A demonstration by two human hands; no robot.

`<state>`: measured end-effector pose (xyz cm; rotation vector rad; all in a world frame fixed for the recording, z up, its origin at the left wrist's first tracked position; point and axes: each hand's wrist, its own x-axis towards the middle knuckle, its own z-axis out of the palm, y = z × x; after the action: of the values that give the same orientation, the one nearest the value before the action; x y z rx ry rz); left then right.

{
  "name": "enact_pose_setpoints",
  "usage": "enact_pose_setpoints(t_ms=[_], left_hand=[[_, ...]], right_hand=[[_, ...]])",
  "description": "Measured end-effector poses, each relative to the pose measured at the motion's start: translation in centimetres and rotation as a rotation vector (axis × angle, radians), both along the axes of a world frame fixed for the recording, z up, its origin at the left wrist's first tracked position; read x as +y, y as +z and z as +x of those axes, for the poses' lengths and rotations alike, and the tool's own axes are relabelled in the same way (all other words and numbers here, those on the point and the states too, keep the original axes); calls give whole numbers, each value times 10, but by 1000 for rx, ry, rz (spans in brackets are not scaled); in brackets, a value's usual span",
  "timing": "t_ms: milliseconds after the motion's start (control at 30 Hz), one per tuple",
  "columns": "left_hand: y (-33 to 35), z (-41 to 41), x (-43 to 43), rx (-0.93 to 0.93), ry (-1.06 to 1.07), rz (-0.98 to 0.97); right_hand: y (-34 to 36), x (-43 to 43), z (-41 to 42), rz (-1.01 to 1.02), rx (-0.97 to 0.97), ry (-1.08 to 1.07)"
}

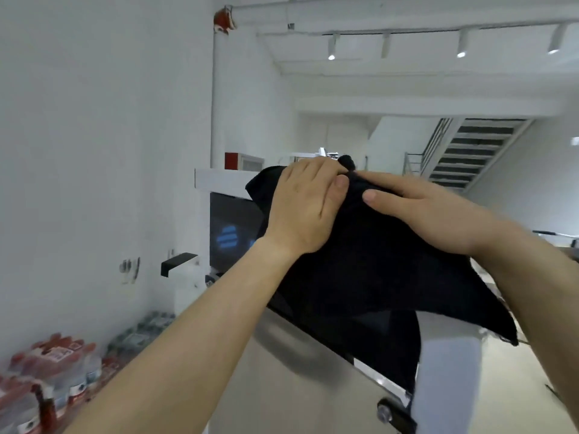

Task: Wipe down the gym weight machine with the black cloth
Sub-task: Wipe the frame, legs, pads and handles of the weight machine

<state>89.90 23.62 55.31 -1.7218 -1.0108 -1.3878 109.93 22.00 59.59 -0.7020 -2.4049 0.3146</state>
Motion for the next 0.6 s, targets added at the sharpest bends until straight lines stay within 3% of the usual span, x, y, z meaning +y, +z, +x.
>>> enact_pose_setpoints(t_ms=[100,200,267,333,433,600], left_hand=[[0,-27,12,59,-52,26],[2,-73,28,74,-43,-26],[3,-104,38,81,-25,-54],[5,-129,48,52,-6,-88],[5,-150,55,-14,29,-108],[1,-102,40,31,16,17]], right_hand=[[3,-16,-24,202,-152,-286],[8,-22,-73,540,-368,-668],[6,-18,-111,726,-415,-808],[-1,-7,-149,853,-435,-845],[-10,6,-180,878,-388,-860],[-28,-5,-138,991,-220,-907]])
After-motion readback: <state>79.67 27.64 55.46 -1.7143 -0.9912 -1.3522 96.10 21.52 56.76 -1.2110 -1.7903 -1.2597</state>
